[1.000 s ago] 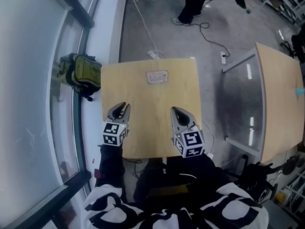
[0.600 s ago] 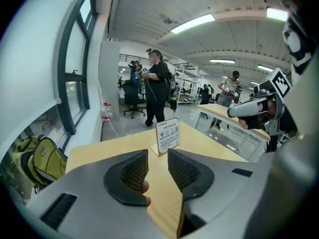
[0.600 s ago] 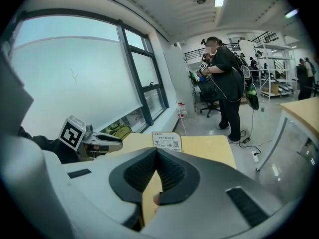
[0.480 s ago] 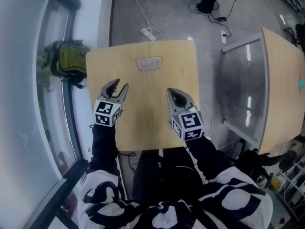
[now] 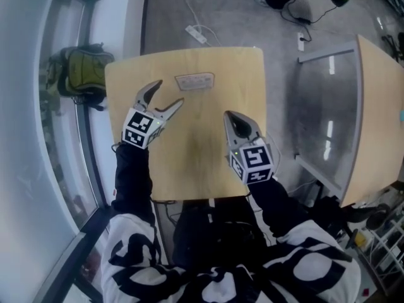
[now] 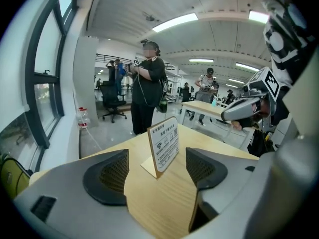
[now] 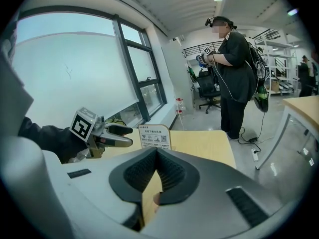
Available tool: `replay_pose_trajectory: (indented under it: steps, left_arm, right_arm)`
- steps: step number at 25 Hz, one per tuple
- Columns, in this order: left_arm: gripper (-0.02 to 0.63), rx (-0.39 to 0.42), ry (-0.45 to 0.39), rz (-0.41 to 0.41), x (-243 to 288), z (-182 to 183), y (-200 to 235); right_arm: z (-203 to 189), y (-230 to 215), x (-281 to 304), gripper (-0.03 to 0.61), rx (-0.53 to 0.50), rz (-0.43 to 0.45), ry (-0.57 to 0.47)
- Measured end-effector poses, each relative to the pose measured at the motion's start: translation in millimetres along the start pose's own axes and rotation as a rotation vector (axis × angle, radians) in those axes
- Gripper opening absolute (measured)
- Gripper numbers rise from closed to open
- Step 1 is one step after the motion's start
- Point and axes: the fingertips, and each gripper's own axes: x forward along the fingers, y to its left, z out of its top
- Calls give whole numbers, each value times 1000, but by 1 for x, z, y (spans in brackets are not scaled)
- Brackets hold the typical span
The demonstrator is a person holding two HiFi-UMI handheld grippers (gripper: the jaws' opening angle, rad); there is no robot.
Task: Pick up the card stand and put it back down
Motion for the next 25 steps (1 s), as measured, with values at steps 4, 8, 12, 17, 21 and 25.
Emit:
replay_pose_trajectory:
  steps: [4,8,12,17,21,25]
  left_arm:
    - [350,-13,-44,-47,29,12,-1]
    - [350,4,-64,-96,48,19,-4]
    - [342,11,-87,-152,64,27,-11]
    - [317,-20,-106,-215,75,31,-19]
    - [216,-39,-91,-256,82,32,-26]
    - [96,-55,-85,-275,86,32,-31]
  right_arm:
    - [-1,-13,0,21,10,-13,-2]
    - [-5,-23,-2,21,22,-33,5]
    - [-10,-32,-5,21,33,-55,10]
    - [-13,-33,-9,21,40,-62,6]
    - [-14,-32,-13,21,39,-62,2]
    - [-13,-31,-18,21,38,-67,-8]
